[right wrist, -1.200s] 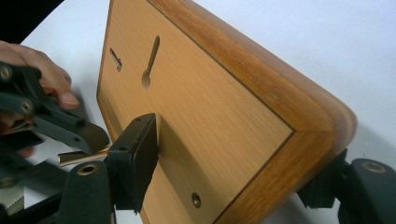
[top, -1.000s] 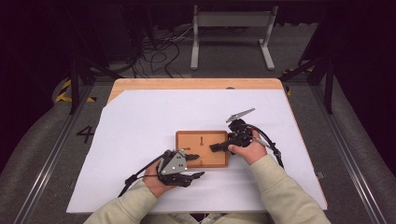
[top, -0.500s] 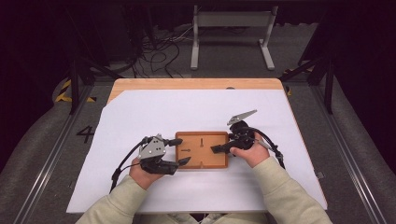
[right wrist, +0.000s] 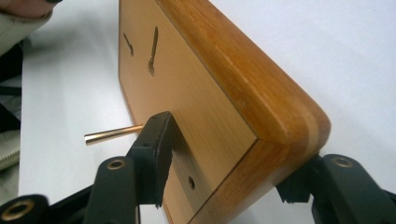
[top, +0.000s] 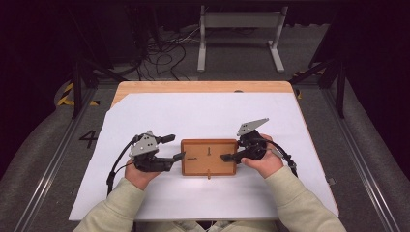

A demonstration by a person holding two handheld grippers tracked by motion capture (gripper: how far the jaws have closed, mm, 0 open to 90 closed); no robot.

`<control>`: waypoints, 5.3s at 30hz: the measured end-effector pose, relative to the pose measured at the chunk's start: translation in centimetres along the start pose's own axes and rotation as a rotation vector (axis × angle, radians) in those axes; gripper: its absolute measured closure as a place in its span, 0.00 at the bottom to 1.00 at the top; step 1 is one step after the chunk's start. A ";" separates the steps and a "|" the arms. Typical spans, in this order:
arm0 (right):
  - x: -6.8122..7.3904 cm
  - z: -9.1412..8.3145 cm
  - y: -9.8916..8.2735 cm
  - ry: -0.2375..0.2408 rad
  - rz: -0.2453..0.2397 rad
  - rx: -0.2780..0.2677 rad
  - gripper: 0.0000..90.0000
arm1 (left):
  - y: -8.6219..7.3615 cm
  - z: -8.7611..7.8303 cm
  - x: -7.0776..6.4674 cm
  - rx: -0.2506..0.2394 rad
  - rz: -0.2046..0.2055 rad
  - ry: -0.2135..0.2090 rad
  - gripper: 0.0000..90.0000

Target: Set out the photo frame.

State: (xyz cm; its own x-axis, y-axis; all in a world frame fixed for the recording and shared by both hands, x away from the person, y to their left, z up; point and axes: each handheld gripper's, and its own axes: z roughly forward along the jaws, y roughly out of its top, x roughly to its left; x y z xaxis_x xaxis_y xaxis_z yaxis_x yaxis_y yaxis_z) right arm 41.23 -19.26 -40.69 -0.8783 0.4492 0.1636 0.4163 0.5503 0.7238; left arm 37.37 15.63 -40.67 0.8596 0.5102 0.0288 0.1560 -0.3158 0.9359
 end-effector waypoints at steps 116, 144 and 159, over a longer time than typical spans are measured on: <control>4.4 -0.1 -6.7 -0.080 -0.134 0.112 1.00 | -1.8 -0.3 2.8 0.042 -0.133 0.058 0.32; 0.3 2.1 -3.5 -0.147 -0.006 -0.004 1.00 | -2.5 -1.2 2.6 0.059 -0.145 0.083 0.35; -0.7 4.2 -1.9 -0.175 -0.011 -0.035 1.00 | -2.6 -1.2 2.3 0.104 -0.135 0.062 0.51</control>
State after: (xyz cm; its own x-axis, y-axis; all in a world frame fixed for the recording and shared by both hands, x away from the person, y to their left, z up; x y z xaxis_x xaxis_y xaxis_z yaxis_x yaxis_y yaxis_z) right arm 42.03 -17.68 -44.98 -0.8274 0.5603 0.0389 0.3957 0.5325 0.7482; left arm 38.36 18.57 -42.65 0.7963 0.6008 -0.0704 0.3204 -0.3202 0.8915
